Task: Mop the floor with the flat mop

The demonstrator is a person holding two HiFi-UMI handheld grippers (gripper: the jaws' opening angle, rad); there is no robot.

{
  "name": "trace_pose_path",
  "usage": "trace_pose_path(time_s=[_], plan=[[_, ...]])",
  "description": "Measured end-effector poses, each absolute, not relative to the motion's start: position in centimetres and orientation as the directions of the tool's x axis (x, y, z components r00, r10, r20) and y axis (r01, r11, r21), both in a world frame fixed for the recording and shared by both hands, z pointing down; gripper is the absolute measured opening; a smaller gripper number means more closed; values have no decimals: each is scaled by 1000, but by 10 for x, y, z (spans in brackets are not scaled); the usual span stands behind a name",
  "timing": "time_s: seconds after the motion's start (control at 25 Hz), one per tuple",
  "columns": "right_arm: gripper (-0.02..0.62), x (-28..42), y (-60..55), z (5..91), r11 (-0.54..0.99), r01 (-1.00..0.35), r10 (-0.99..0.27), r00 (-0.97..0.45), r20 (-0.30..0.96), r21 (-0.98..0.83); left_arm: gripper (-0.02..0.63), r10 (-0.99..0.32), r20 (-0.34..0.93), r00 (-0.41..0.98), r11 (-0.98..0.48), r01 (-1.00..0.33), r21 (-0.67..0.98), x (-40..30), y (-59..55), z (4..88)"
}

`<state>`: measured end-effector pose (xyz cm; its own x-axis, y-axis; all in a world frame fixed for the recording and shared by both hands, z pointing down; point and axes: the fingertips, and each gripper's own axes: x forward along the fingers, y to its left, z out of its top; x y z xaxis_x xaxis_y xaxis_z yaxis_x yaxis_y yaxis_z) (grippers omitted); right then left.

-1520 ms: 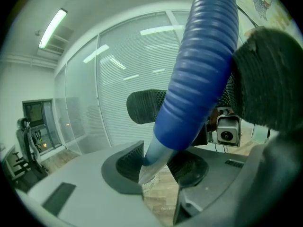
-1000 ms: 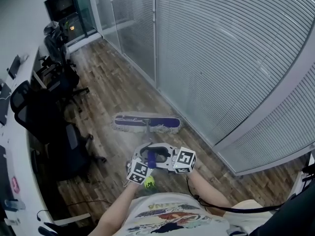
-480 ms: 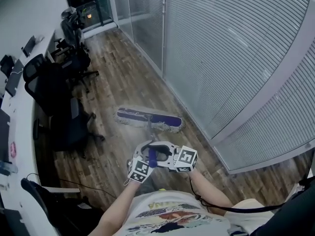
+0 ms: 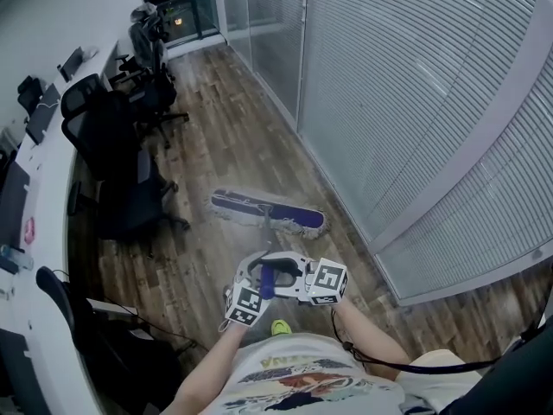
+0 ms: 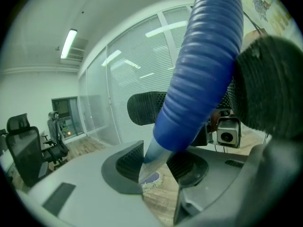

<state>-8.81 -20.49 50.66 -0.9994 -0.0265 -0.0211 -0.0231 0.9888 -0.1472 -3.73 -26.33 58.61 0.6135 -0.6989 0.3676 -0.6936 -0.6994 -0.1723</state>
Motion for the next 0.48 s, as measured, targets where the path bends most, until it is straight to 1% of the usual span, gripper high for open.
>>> trace_pose_path(time_s=[0.2,0.36,0.48], plan=[[236,-108,-146,505,988,48,49,-999,-1,-150,117,-743,357,566,-644,-751,-149,-60,-207,584],[242,-127,-87,510,978,123,128,-992,18,-170,118,-798,349,491,-550,-830,-92,-84,-151,583],[244,-135,-33,518,970,171,178,-984,26,-175,117,-820,350,452,-505,-860,-71,-94,-98,591]])
